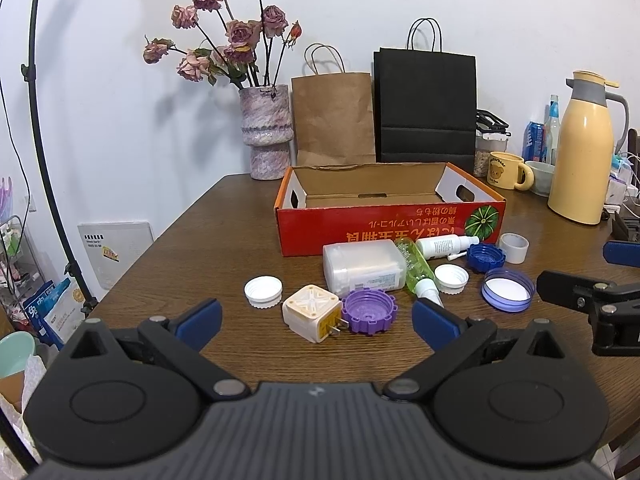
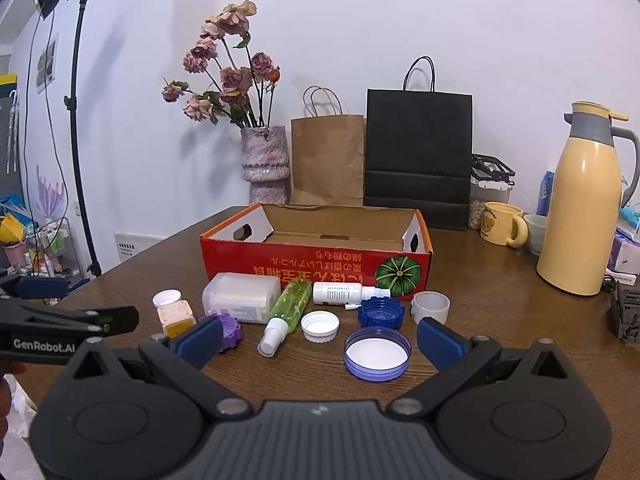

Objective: Organize rigid objects

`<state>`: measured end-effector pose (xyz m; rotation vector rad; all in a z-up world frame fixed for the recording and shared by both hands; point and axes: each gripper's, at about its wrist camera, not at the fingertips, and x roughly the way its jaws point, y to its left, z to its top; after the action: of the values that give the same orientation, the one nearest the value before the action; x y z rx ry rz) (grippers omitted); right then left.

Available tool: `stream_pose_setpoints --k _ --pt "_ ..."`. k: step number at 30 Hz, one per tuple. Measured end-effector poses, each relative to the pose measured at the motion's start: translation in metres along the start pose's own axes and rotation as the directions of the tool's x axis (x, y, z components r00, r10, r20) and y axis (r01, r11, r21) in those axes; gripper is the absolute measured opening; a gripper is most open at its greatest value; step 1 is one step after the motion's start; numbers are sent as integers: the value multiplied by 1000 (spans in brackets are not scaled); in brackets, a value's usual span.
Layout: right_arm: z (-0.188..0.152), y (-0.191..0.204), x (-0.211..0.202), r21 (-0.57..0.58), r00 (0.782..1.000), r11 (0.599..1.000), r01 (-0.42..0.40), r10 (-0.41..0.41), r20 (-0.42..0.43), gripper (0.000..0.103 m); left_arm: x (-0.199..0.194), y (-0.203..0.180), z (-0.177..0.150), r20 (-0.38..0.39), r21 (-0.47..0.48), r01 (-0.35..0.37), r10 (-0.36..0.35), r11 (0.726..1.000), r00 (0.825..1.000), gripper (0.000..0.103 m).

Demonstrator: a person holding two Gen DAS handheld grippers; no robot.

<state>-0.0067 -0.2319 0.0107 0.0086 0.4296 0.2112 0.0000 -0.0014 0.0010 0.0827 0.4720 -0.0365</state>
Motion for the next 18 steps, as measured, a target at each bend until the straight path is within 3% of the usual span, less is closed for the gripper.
stream_pose_setpoints --k 18 --pt "7 3 -6 -4 1000 1000 1 -1 11 103 -7 -3 5 6 0 4 -4 1000 1000 103"
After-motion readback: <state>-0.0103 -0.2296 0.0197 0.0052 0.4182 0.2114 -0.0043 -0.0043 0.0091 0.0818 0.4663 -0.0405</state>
